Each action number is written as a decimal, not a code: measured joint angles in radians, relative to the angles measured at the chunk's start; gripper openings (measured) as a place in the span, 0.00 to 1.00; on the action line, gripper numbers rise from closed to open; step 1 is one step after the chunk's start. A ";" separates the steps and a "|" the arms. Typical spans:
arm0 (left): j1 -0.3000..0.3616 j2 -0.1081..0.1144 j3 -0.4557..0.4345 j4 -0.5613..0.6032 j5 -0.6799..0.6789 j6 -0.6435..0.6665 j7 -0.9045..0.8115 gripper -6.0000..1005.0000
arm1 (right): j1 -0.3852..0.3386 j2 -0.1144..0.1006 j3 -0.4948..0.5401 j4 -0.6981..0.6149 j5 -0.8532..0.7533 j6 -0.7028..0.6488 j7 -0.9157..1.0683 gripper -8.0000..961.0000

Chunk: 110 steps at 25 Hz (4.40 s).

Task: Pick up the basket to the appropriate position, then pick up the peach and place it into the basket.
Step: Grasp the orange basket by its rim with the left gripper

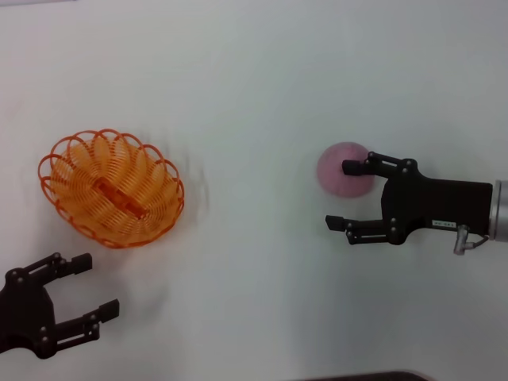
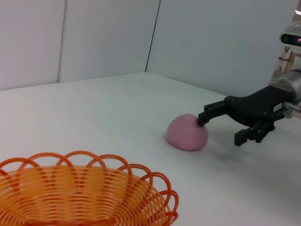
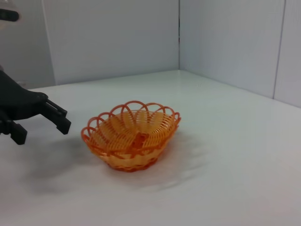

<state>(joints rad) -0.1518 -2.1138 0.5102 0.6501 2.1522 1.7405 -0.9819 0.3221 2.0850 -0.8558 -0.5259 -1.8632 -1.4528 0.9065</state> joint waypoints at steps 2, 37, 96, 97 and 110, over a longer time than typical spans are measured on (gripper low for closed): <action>0.000 0.000 0.000 0.000 0.000 -0.003 0.000 0.81 | 0.003 0.000 0.001 0.000 -0.002 0.008 0.000 0.98; 0.003 0.000 -0.007 0.000 0.000 -0.008 -0.004 0.81 | -0.002 0.002 0.000 -0.003 -0.005 -0.043 -0.002 0.98; -0.220 0.119 -0.149 0.090 0.097 -0.136 -1.137 0.81 | 0.021 0.004 -0.050 0.007 -0.007 -0.027 -0.020 0.98; -0.228 0.120 -0.145 0.101 0.110 -0.143 -1.155 0.81 | 0.021 0.004 -0.051 0.007 -0.007 -0.027 -0.022 0.98; -0.369 0.119 0.006 0.251 0.259 -0.216 -1.303 0.81 | 0.021 0.006 -0.051 0.007 -0.007 -0.023 -0.023 0.98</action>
<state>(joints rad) -0.5207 -1.9950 0.5161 0.9007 2.4113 1.5245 -2.2845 0.3435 2.0908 -0.9065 -0.5185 -1.8698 -1.4759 0.8835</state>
